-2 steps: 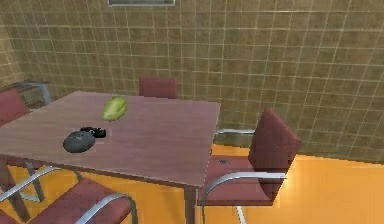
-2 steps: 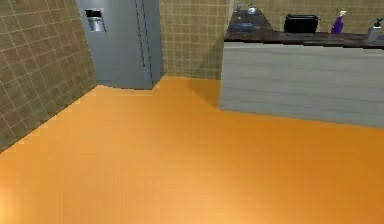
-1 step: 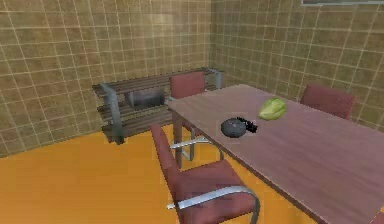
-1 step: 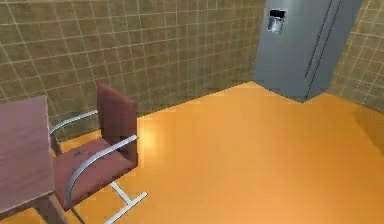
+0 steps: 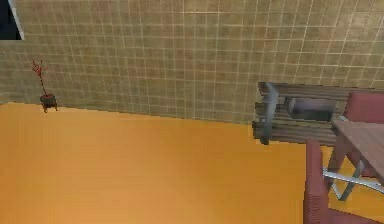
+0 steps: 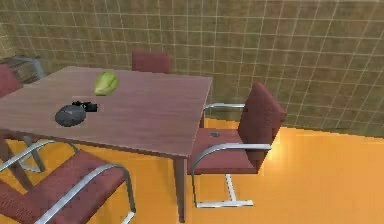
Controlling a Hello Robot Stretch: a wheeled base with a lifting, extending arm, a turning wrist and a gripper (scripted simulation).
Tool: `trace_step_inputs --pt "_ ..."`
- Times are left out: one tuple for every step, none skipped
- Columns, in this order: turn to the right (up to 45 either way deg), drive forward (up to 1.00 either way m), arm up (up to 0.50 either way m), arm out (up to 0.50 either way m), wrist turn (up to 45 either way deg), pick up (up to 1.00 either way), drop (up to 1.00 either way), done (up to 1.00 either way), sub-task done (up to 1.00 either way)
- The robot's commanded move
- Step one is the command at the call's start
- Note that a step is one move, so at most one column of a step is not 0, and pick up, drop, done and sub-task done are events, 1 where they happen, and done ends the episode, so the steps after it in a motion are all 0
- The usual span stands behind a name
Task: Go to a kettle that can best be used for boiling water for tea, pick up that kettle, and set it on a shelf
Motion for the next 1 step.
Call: trace_step_inputs --pt "-30.0 0.00 0.00 0.00 0.0 0.00 0.00 0.00 0.00"
